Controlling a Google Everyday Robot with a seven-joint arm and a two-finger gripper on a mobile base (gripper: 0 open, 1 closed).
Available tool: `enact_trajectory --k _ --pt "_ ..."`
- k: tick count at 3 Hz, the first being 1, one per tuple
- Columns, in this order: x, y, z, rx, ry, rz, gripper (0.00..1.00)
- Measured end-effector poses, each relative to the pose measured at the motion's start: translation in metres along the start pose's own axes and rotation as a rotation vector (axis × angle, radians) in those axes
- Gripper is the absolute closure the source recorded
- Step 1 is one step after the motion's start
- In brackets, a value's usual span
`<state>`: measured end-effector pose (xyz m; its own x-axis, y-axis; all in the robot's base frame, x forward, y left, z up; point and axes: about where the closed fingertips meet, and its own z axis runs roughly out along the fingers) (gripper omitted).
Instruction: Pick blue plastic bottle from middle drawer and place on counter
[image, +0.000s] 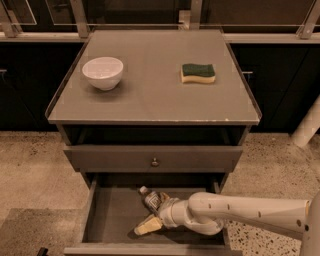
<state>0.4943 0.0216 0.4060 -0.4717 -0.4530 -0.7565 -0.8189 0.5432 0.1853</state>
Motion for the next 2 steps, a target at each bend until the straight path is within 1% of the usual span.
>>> enact_trajectory --k 1,2 --pt "0.0068 0.0019 0.0085 -0.001 0.012 0.016 0.0" --pt "0.0133 -0.0017 0.0124 0.006 0.031 0.014 0.0"
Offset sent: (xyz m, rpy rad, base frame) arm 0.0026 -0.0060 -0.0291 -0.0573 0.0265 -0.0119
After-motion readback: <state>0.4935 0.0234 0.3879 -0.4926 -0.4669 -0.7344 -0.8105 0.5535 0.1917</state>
